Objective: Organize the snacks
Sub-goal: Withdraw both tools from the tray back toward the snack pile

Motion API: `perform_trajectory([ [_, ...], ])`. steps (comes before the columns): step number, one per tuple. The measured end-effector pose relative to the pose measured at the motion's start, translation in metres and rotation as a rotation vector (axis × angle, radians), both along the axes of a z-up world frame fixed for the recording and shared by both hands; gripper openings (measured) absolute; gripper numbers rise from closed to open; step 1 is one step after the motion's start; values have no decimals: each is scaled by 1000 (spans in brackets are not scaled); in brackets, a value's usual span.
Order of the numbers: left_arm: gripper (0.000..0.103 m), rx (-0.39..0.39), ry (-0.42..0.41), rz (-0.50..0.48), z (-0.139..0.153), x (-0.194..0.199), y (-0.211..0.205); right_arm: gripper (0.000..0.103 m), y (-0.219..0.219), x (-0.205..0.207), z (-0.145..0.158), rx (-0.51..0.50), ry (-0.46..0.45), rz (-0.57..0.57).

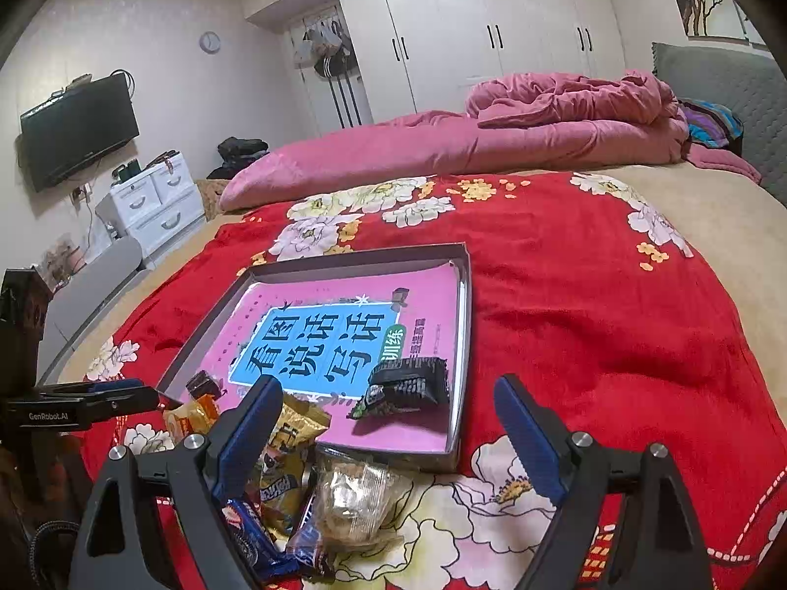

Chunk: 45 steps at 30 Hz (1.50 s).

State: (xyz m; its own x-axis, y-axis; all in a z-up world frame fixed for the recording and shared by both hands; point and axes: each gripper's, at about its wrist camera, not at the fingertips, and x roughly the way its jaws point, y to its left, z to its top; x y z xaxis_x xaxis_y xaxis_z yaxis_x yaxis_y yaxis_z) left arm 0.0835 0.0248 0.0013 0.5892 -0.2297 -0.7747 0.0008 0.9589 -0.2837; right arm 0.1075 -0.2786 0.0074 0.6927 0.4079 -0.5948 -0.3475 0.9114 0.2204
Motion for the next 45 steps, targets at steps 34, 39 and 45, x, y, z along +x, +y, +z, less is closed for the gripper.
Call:
perform_trajectory([
  [34,74,-9,101,-74,-30,-33,-5,88,11,-27,-9,-53,51,-5],
  [39,74,-13,118,-98,-36,-35,-10,88,9,-27,-10,-52,60,-11],
  [45,74,-15,136,-98,-42,-35,-10,88,10,-27,-13,-64,75,-12],
])
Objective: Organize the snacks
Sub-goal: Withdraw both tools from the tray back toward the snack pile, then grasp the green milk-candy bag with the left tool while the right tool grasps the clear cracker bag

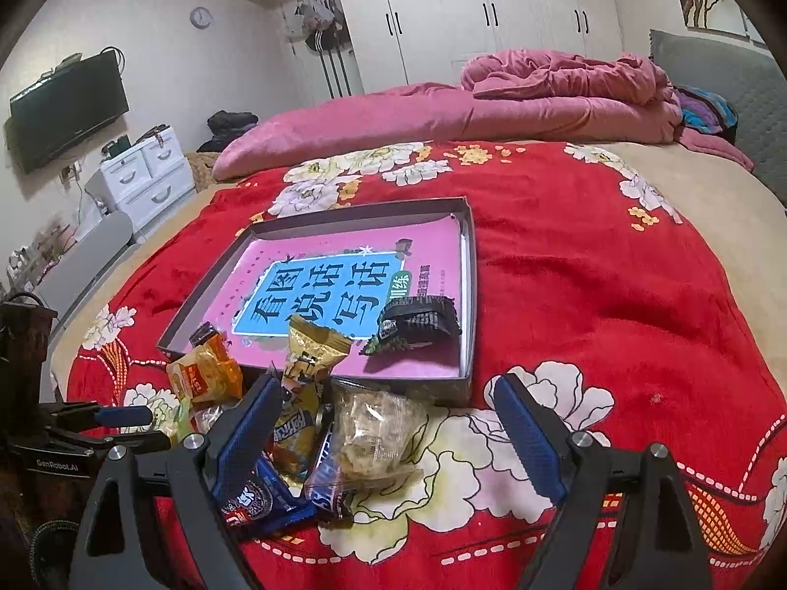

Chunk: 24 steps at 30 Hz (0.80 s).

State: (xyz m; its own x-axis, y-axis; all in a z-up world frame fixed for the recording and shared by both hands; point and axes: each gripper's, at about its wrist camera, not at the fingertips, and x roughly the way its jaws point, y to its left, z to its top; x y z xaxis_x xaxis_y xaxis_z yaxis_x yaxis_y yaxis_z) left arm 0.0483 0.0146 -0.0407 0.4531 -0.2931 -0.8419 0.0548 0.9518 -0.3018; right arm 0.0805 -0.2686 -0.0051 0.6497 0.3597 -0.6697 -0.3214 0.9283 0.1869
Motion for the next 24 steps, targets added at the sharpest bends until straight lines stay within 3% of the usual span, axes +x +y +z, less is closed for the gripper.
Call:
perform_trajectory([
  [10,74,-12,12,14,-8,2,1,88,6,5,-16,-32,81,10],
  [22,48,-47,0,-9,-11,6,-2,88,16,15,-41,-21,190,15],
  [24,46,-50,-1,-13,-12,6,-3,82,16,16,-44,-16,204,16],
])
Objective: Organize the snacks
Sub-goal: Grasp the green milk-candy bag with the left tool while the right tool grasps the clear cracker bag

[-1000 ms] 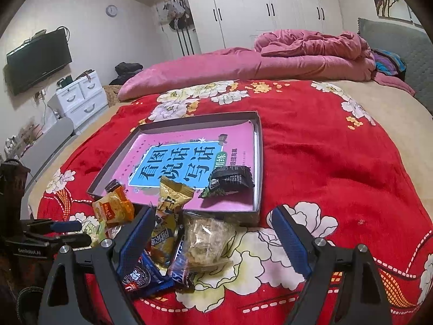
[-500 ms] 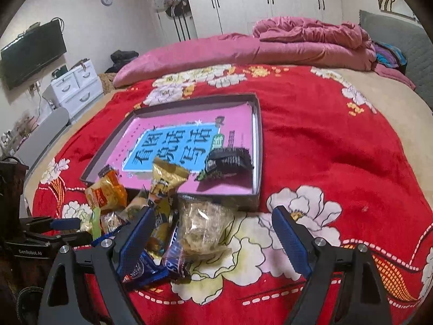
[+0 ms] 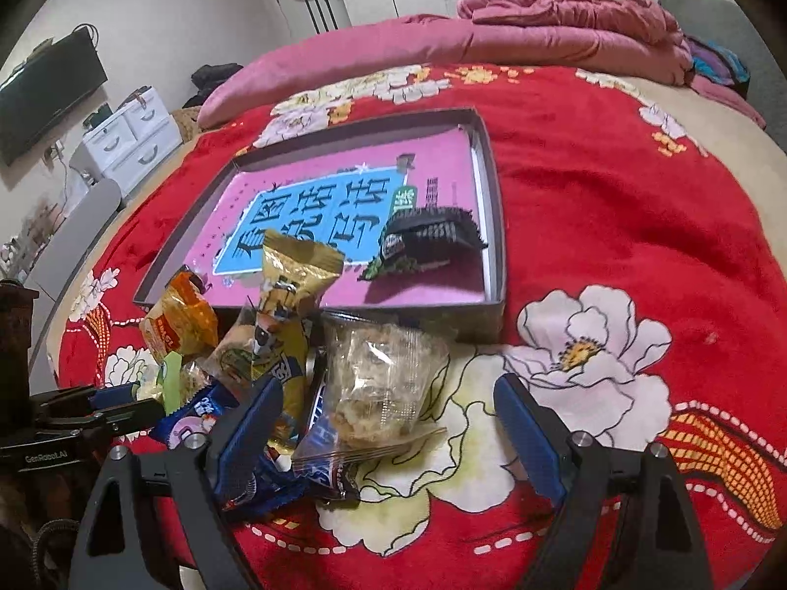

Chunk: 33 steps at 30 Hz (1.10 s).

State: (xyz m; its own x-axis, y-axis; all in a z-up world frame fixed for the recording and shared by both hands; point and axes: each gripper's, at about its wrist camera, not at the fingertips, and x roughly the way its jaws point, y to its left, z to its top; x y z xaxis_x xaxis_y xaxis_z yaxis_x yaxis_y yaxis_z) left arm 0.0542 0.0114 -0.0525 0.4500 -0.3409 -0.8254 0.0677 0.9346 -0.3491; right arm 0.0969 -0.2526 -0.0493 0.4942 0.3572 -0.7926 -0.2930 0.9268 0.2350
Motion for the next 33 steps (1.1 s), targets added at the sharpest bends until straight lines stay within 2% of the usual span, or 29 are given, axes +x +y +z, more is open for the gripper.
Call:
perform_trajectory([
  [6,42,-37,11,-13,-3,2,-1,63,4,3,-7,13,29,25],
  [11,42,-100,34,-9,-8,6,3,57,9,3,-9,7,31,46],
  [15,40,-110,25,-11,-6,5,3,49,8,5,-9,18,30,43],
  [23,38,-101,26,-18,-6,5,2,43,1,4,-5,39,24,31],
  [33,38,-86,3,7,9,-4,10,43,-26,5,7,82,-20,-76],
])
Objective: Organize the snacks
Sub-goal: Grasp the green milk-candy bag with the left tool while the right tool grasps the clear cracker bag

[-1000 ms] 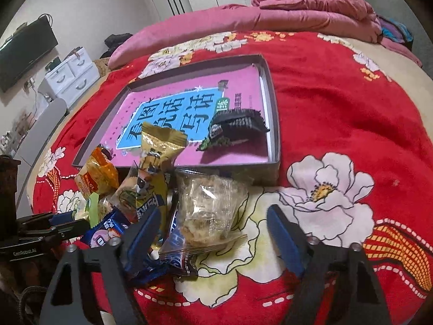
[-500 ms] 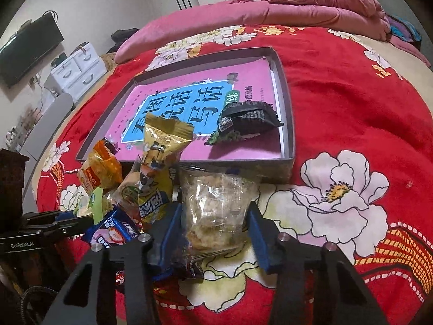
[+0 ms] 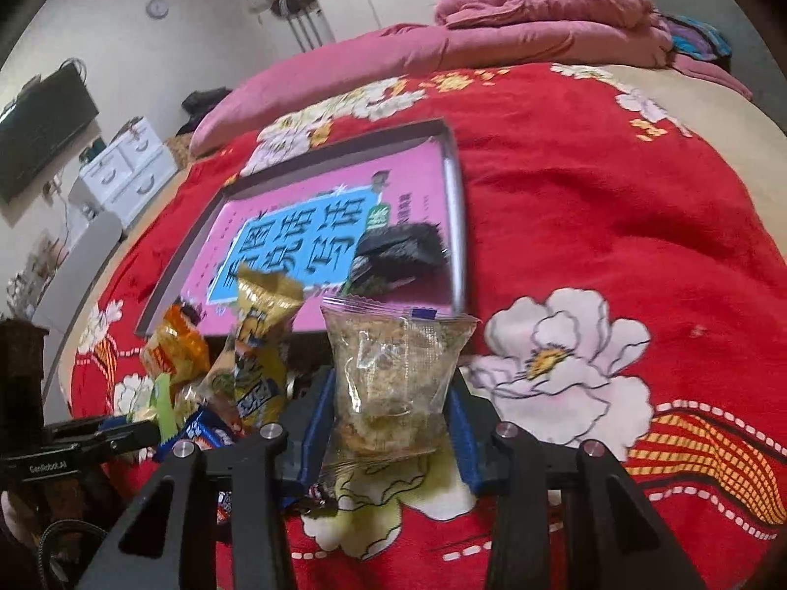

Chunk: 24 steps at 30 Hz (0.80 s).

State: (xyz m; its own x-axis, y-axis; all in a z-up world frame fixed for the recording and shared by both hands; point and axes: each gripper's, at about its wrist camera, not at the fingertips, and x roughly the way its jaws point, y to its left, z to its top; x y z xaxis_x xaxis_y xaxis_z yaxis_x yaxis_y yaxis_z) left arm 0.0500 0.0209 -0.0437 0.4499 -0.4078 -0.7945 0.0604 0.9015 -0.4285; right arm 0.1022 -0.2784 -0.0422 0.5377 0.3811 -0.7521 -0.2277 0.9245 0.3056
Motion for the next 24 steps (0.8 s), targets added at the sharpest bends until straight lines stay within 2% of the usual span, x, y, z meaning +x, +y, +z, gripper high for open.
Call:
perform_trajectory([
  [24,39,75,-127,112,50,-16,28,43,-7,-2,25,27,-107,-11],
])
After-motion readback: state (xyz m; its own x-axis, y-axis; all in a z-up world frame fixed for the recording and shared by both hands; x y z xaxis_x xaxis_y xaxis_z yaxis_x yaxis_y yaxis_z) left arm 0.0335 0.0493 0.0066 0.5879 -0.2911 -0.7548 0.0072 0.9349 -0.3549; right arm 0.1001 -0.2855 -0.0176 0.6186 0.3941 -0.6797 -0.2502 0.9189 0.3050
